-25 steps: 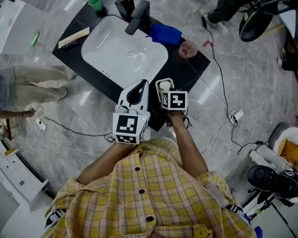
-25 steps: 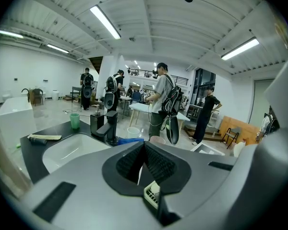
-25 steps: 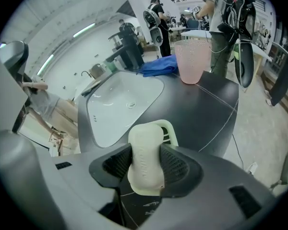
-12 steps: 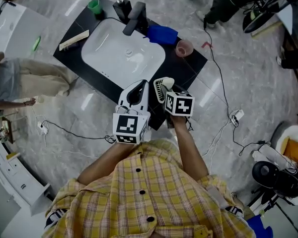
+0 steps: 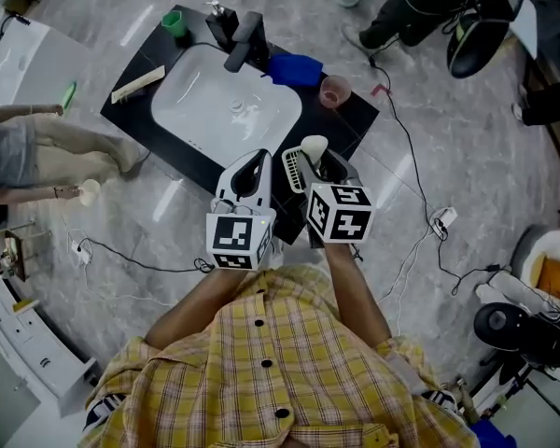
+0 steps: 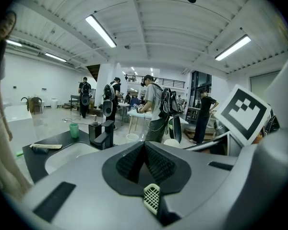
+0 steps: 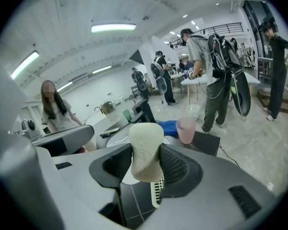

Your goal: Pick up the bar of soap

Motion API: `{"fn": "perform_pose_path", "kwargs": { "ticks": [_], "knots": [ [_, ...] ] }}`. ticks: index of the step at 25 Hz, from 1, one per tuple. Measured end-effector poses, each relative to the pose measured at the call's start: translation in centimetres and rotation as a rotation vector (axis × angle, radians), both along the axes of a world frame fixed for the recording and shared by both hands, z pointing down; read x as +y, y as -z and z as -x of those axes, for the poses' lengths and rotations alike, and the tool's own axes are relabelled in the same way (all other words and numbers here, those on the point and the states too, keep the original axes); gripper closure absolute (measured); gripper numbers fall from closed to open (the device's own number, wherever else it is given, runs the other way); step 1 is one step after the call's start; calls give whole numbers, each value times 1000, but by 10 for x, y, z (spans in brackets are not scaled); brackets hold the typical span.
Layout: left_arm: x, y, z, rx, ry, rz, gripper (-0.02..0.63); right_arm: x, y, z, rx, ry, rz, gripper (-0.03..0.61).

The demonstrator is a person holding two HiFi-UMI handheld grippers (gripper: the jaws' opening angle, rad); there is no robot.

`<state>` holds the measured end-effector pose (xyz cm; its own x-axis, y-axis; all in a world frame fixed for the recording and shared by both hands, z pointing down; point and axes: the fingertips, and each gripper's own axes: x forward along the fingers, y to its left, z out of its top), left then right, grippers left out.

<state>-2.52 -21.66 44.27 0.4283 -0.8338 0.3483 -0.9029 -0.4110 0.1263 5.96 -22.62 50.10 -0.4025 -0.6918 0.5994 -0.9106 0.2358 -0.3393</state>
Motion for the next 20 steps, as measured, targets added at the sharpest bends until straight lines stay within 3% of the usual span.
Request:
{"fn": "perform_pose_path", "kwargs": {
  "ticks": [9, 20],
  "knots": [
    [10, 36, -6, 26, 2, -76, 603, 10, 72, 4, -5, 9, -289, 379],
    [19, 74, -8, 43, 21, -161, 603, 29, 143, -3, 24, -18, -551, 379]
  ]
}}
